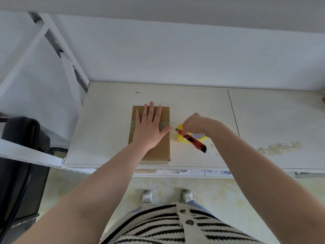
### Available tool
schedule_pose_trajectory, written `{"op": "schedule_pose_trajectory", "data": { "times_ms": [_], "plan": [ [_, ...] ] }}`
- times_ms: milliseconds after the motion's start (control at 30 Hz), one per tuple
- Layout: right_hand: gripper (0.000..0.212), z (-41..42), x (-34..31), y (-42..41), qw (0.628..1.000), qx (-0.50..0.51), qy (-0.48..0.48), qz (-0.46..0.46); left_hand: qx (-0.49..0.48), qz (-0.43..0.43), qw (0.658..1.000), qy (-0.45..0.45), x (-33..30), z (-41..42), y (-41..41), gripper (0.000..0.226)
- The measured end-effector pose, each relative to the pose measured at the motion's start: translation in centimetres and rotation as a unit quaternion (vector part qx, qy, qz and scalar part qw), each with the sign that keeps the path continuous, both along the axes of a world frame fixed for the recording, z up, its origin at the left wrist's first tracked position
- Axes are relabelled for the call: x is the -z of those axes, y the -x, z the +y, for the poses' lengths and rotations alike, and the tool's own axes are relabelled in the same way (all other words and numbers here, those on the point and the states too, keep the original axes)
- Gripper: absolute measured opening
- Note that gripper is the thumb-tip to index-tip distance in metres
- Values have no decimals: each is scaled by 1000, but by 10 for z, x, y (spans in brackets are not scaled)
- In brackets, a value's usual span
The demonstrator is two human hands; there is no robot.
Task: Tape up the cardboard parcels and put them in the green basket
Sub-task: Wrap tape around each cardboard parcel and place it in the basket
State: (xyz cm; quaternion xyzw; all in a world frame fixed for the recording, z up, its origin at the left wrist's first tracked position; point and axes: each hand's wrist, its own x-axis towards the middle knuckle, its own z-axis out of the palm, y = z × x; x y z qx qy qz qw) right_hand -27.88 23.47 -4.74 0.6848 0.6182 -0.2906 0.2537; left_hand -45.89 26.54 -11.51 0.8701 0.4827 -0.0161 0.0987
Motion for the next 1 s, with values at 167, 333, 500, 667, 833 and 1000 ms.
{"op": "schedule_pose_trajectory", "data": {
  "times_ms": [167, 333, 500, 667, 833, 1000],
  "plan": [
    [27, 3, 2, 4, 1000, -8, -5, -24, -3, 0, 1000, 1, -1, 0, 0, 88],
    [27, -5, 4, 7, 990, 112, -81, 31, -2, 9, 1000, -3, -3, -1, 0, 89],
    [24, -24, 6, -18, 767, 460, -261, 364, -2, 0, 1000, -2, -1, -1, 0, 85],
    [22, -54, 37, -77, 678, 585, -332, 296, 0, 5, 1000, 6, -1, -1, 0, 84],
    [19, -84, 80, -98, 809, 520, -227, 153, -1, 12, 1000, 15, -3, 0, -1, 84],
    [28, -48, 46, -82, 832, 413, -343, 139, 0, 17, 1000, 11, -4, 0, 0, 84]
  ]
}}
